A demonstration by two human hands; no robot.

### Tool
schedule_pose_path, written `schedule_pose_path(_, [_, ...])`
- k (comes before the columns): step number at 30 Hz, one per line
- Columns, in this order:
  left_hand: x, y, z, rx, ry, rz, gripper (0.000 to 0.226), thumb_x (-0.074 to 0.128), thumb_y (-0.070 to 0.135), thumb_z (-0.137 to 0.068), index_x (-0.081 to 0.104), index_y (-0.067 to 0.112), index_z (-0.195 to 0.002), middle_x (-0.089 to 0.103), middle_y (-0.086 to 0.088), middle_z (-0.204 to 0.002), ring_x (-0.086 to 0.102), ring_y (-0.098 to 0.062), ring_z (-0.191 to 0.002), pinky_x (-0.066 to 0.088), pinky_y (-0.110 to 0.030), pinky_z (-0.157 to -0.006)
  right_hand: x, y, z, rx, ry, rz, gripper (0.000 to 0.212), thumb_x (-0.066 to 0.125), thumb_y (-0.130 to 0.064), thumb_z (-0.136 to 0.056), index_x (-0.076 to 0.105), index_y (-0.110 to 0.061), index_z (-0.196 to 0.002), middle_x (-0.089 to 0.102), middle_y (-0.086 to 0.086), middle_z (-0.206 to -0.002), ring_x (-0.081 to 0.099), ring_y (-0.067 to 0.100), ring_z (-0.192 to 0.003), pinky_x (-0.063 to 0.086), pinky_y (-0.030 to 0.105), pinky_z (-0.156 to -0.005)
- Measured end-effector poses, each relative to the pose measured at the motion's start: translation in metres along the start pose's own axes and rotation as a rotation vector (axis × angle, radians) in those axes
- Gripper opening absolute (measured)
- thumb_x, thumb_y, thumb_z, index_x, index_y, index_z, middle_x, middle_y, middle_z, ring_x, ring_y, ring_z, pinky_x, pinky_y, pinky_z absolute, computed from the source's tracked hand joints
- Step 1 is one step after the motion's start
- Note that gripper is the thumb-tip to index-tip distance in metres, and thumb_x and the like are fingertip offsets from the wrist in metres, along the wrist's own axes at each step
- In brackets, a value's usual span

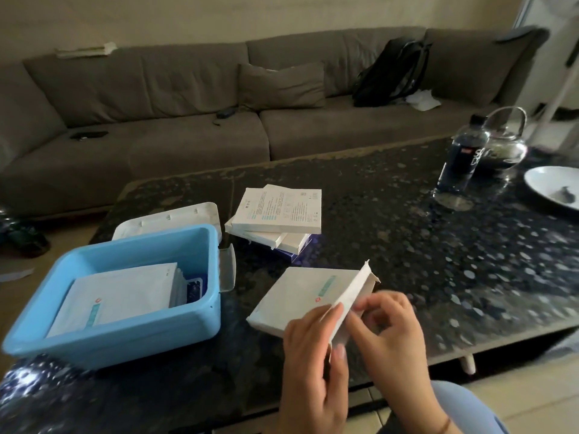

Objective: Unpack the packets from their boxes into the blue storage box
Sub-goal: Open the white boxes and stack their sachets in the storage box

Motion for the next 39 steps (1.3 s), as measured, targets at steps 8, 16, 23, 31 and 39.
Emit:
schedule_pose_path(8, [0.004,-0.003,0.009,0.037,-0.079,-0.075,0.051,0.048,0.021,-0.098,0.04,0.032,-0.147,0.047,0.011,-0.142,0.047,-0.021,-0.129,0.049,-0.039,-0.099,0.006,0.015,0.002,0.283,-0.211,0.015,0.018,0.074,-0.034,-0.079,0.072,-0.022,-0.066,0.068,0.007,-0.06,0.054,0.011,-0.052,0.05,0.034,-0.055])
schedule_pose_path(16, [0.006,-0.005,0.012,0.06,-0.125,-0.106,0.053,0.05,0.019,-0.097,0.039,0.029,-0.148,0.046,0.011,-0.143,0.045,-0.019,-0.13,0.049,-0.04,-0.099,0.006,0.01,0.0,0.369,-0.275,0.01,0.02,0.072,-0.021,-0.081,0.073,-0.013,-0.062,0.072,0.004,-0.062,0.07,0.023,-0.064,0.058,0.046,-0.069])
schedule_pose_path(23, [0.009,-0.008,0.01,0.027,-0.131,-0.108,0.046,0.04,0.034,-0.103,0.036,0.032,-0.149,0.045,0.012,-0.144,0.044,-0.022,-0.132,0.05,-0.045,-0.099,0.002,0.007,0.0,0.346,-0.316,0.019,0.022,0.065,-0.016,-0.088,0.076,-0.012,-0.068,0.074,0.006,-0.068,0.072,0.027,-0.074,0.058,0.043,-0.071])
schedule_pose_path(31, [0.009,-0.01,0.008,0.044,-0.119,-0.093,0.047,0.048,0.03,-0.1,0.04,0.025,-0.146,0.043,0.015,-0.141,0.041,-0.02,-0.134,0.052,-0.047,-0.096,-0.049,0.026,0.011,0.474,-0.105,-0.239,0.036,0.053,-0.005,-0.092,0.059,-0.01,-0.057,0.055,0.007,-0.05,0.049,0.019,-0.049,0.038,0.028,-0.044])
schedule_pose_path(39, [0.03,-0.016,0.024,0.099,-0.176,-0.193,0.048,0.055,0.029,-0.087,0.052,0.023,-0.135,0.035,0.024,-0.152,0.039,-0.01,-0.14,0.025,-0.044,-0.115,-0.081,0.036,0.02,0.692,0.021,-0.885,0.017,0.056,-0.02,-0.073,0.067,-0.009,-0.079,0.07,0.02,-0.092,0.068,0.035,-0.079,0.056,0.043,-0.061])
Point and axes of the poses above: each hand's wrist, its own z-axis away from the middle knuckle, its own x-axis out of the palm, y = z × x, the point moved 4 cm from there along -z, towards the middle knuckle
